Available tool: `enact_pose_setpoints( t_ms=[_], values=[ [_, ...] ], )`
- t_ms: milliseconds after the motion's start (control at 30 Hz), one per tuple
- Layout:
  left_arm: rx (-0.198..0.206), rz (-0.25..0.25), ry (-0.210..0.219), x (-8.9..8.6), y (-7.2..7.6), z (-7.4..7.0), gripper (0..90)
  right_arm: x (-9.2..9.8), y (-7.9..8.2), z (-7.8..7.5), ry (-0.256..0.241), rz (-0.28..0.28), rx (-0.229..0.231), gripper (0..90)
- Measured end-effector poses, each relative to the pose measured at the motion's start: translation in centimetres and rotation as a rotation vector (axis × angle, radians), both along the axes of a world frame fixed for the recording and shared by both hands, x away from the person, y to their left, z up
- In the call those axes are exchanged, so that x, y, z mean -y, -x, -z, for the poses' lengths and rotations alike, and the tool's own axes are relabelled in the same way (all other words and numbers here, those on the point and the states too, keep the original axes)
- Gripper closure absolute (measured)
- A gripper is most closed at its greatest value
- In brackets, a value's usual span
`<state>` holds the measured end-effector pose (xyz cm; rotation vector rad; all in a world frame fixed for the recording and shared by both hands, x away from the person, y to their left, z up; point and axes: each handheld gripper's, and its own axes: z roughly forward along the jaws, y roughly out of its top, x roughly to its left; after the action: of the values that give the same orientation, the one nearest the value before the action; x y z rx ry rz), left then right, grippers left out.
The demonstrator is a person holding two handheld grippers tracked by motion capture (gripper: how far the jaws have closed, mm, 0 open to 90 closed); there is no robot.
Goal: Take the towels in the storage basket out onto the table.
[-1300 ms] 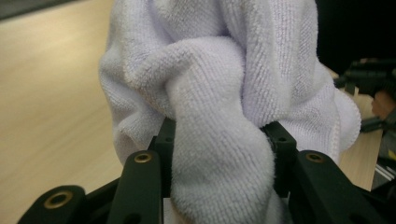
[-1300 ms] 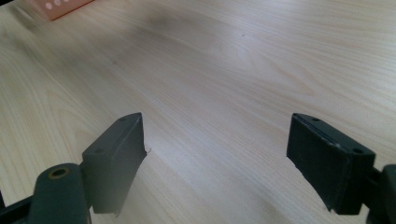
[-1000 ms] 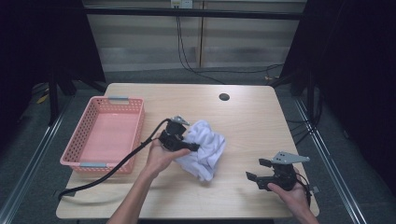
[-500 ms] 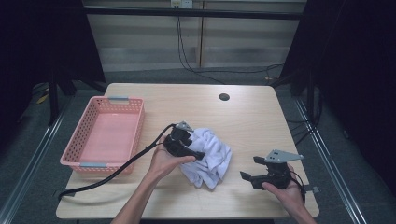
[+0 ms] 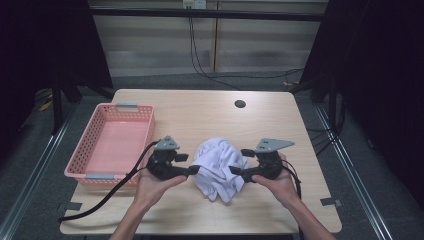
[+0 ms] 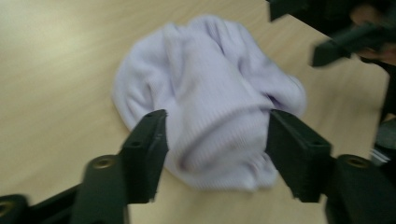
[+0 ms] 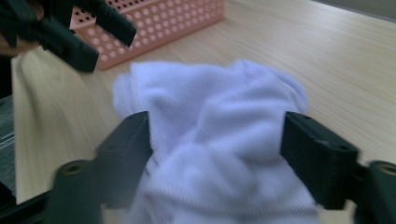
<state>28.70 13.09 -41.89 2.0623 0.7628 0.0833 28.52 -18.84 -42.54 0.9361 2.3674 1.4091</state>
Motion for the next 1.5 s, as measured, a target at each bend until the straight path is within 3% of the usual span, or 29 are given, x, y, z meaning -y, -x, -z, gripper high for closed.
enact_pose_setpoints(
  t_ms=[100, 167, 233, 333, 400, 500, 533, 567, 633, 733, 800, 900, 967, 1000, 1100, 1167, 1267, 1433, 1500],
  values=[
    [0.0, -0.017, 0.032, -0.8, 1.3, 1.2, 53.4, -2.1, -0.9, -0.2, -0.001, -0.03, 0.018, 32.1],
    [0.011, -0.038, 0.058, -0.6, 1.5, 2.1, 54.2, -3.5, -1.5, -0.1, 0.013, -0.055, 0.018, 30.1],
    [-0.016, -0.046, 0.081, -0.1, 0.7, 3.1, 52.7, -4.6, -2.1, 0.1, 0.011, -0.08, 0.003, 31.2],
    [0.005, -0.061, 0.05, 1.0, -0.2, 4.0, 45.3, -5.9, -2.9, 0.6, 0.024, -0.098, -0.016, 31.6],
    [-0.008, -0.053, 0.066, 1.4, -0.9, 4.1, 41.8, -6.5, -3.2, 1.0, 0.032, -0.111, -0.027, 33.0],
    [0.011, -0.05, 0.051, 2.0, -0.9, 4.2, 44.0, -6.5, -3.6, 1.4, 0.038, -0.102, -0.05, 42.1],
    [0.009, -0.046, 0.046, 2.1, -0.8, 4.3, 44.8, -6.4, -3.7, 1.5, 0.036, -0.103, -0.061, 49.1],
    [0.016, -0.053, 0.046, 2.2, -0.7, 4.2, 44.8, -6.3, -3.7, 1.6, 0.048, -0.098, -0.06, 64.0],
    [0.031, -0.061, 0.054, 2.3, -0.4, 4.0, 43.8, -5.9, -3.8, 1.6, 0.051, -0.072, -0.059, 74.0],
    [0.074, -0.038, 0.085, 2.2, 0.1, 3.1, 44.2, -5.0, -3.9, 1.3, 0.013, -0.028, -0.062, 79.0],
    [0.092, -0.019, 0.137, 2.2, 0.3, 2.6, 52.4, -4.2, -4.0, 0.8, -0.018, -0.009, -0.064, 79.0],
    [0.112, 0.004, 0.142, 2.7, -0.1, 2.1, 61.0, -3.2, -4.4, 0.0, -0.044, -0.004, -0.071, 79.0],
    [0.116, 0.001, 0.162, 3.2, -0.5, 1.9, 62.2, -2.7, -4.4, -0.8, -0.058, 0.013, -0.063, 79.3],
    [0.135, -0.013, 0.147, 3.5, -0.6, 1.8, 63.5, -2.5, -4.5, -1.1, -0.079, 0.012, -0.065, 79.6],
    [0.174, -0.007, 0.137, 4.3, -1.0, 1.4, 77.1, -2.0, -4.5, -2.3, -0.102, 0.025, -0.053, 80.0],
    [0.184, -0.008, 0.155, 4.3, -1.3, 0.7, 82.6, -1.7, -4.5, -3.0, -0.102, 0.036, -0.034, 80.2],
    [0.211, -0.017, 0.198, 3.8, -1.8, -1.3, 84.2, -0.7, -4.4, -4.4, -0.144, 0.052, -0.02, 80.6],
    [0.312, 0.017, 0.228, 3.3, -2.1, -6.1, 84.6, 0.4, -3.2, -8.2, -0.213, 0.051, 0.044, 80.8],
    [0.306, 0.037, 0.245, 3.0, -2.2, -6.8, 84.2, 0.8, -2.8, -9.2, -0.242, 0.048, 0.055, 80.8]
  ],
)
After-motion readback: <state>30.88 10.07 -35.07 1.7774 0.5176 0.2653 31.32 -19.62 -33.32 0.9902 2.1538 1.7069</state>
